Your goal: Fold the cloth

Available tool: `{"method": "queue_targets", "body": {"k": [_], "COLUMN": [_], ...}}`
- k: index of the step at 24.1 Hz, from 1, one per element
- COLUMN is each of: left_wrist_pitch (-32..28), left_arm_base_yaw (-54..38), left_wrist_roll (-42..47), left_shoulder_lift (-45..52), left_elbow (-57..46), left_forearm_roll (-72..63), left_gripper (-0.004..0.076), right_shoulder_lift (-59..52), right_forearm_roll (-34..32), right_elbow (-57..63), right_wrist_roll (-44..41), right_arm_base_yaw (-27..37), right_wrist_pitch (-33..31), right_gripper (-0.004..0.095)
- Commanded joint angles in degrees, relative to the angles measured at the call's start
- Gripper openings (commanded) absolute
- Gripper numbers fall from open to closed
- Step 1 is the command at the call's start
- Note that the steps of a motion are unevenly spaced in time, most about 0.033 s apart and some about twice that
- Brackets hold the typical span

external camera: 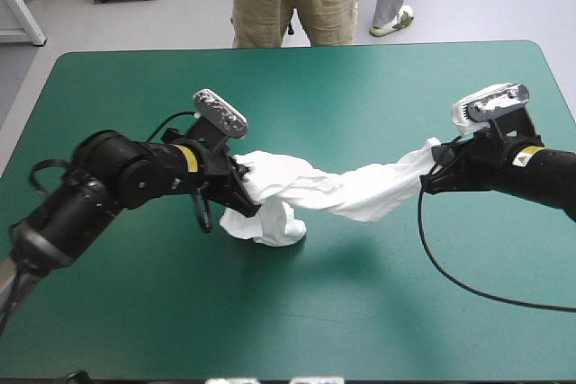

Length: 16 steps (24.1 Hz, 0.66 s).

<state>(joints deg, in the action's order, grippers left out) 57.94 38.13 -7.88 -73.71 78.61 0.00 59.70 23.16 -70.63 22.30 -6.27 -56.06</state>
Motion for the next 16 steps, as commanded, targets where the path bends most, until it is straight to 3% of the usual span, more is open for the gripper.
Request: {"method": "queue_targets", "body": {"k": [1,3,5,8,11,14,16], "left_wrist_pitch": [-16.7,-29.1,-35.4,-38.8,-39.2,-39.5,-40.1], "left_arm_base_yaw": [0.0,0.0,0.0,0.0,0.0,0.0,0.0], "left_wrist_roll": [0.7,0.6,0.6,1.1,1.1,0.9,0.8], "left_shoulder_lift": [-3.3,-12.9,-19.4,-25.0,-26.5,-26.7,-26.7], "left_elbow": [-2.1,-1.9,-1.9,-1.9,-1.9,-1.9,-1.9], "left_forearm_roll": [0.0,0.0,0.0,-0.4,-0.5,-0.5,-0.5], "left_gripper": [-0.0009,-0.0009,-0.0009,-0.0008,0.0011,0.0126,0.0262], "right_shoulder_lift": [1.8,7.5,12.5,19.8,23.6,26.1,26.9], "right_forearm_roll": [-3.2,-6.8,-7.3,-7.3,-7.3,-7.2,-7.2], "right_elbow": [4.5,5.2,5.2,5.2,5.2,5.2,5.2], "right_wrist_roll": [0.6,-0.3,-0.3,-0.3,-0.3,-0.3,-0.7], "right_arm_base_yaw": [0.0,0.0,0.0,0.0,0.0,0.0,0.0], "right_wrist_pitch": [16.5,22.4,23.7,24.3,25.2,25.6,26.4], "right_gripper": [0.0004,0.0004,0.0003,0.0037,0.0192,0.0405,0.0511]}}
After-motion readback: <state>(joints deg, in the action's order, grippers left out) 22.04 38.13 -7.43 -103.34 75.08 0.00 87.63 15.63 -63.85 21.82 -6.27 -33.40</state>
